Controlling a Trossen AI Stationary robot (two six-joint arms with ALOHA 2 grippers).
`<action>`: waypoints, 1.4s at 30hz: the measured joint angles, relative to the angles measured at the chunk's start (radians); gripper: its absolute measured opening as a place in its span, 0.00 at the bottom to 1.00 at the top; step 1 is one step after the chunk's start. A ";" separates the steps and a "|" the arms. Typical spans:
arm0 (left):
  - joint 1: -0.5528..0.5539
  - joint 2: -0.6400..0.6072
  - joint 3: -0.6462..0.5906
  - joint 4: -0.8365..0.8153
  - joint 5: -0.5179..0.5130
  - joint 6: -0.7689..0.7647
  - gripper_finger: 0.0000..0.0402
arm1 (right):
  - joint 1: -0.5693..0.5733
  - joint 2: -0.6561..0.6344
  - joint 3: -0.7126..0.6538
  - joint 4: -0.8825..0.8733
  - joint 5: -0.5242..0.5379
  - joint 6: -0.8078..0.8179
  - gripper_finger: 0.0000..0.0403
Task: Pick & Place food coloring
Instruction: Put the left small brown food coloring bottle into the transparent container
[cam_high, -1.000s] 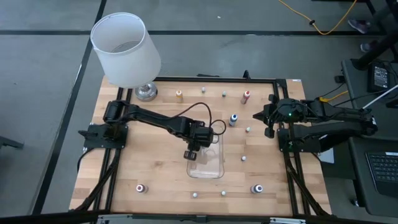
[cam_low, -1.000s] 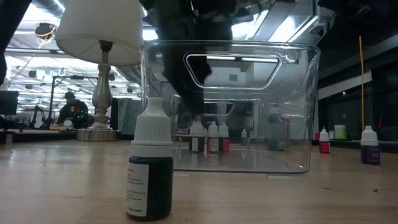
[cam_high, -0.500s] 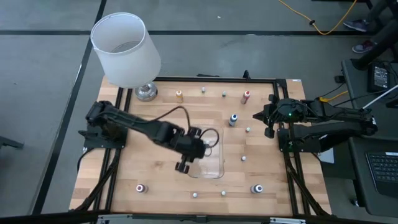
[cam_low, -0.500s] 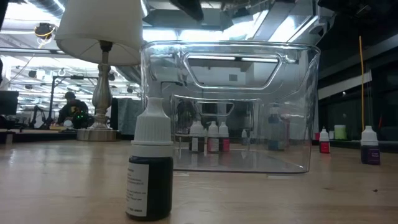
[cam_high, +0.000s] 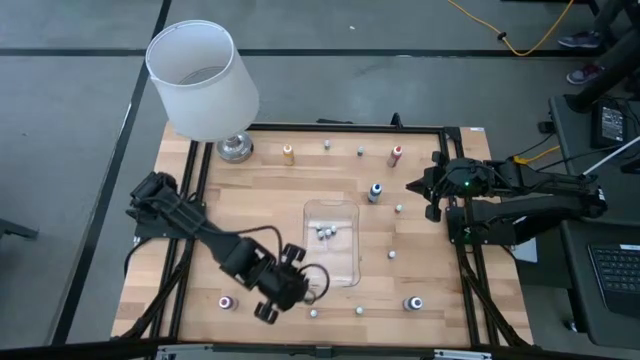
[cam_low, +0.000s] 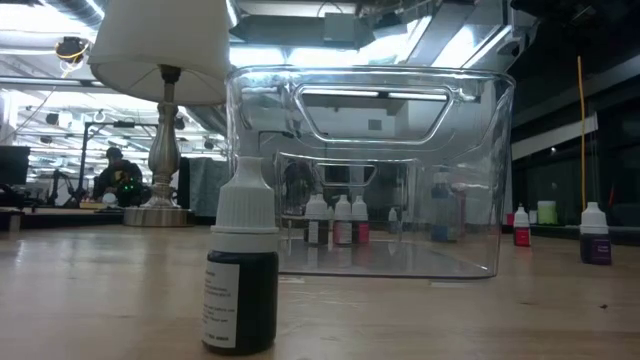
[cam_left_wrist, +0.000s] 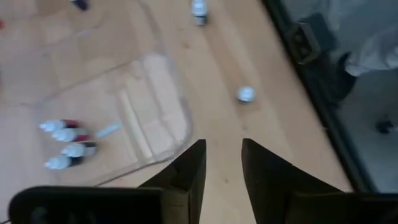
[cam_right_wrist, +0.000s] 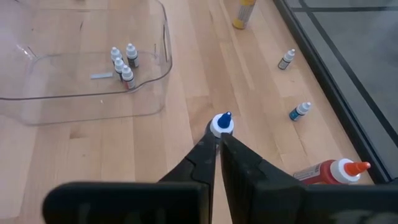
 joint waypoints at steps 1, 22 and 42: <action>-0.011 0.000 0.000 0.000 0.007 -0.001 0.25 | 0.000 0.000 0.000 0.000 0.000 0.000 0.07; -0.043 0.191 0.115 0.077 0.030 -0.264 0.47 | 0.000 0.000 0.000 -0.018 0.000 -0.006 0.07; -0.025 0.376 0.120 0.173 0.023 -0.375 0.47 | 0.000 0.000 0.000 -0.020 0.000 -0.005 0.07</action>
